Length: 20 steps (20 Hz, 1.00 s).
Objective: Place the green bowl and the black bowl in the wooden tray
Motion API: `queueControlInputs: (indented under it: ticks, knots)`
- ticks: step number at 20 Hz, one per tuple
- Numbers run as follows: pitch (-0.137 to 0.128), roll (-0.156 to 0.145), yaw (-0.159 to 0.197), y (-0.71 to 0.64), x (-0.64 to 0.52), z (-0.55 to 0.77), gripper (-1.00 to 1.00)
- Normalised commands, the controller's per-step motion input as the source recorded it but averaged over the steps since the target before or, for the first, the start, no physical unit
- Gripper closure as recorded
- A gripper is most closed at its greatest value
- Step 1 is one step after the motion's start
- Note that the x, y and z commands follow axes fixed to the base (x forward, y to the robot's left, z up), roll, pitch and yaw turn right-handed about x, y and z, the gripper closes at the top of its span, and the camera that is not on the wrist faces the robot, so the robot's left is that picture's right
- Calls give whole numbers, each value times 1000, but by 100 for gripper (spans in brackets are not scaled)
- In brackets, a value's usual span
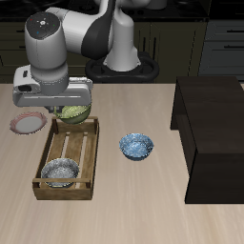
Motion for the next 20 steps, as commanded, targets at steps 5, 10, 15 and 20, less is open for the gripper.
queueControlInputs:
  ticks: [5, 10, 15, 20]
  knots:
    - [2, -17, 4, -128, -5, -211, 100]
    - [22, -30, -12, -242, 18, -298, 100]
    - [45, -16, 5, -62, 97, -381, 100]
    - [52, 16, 5, 152, -1, -446, 100]
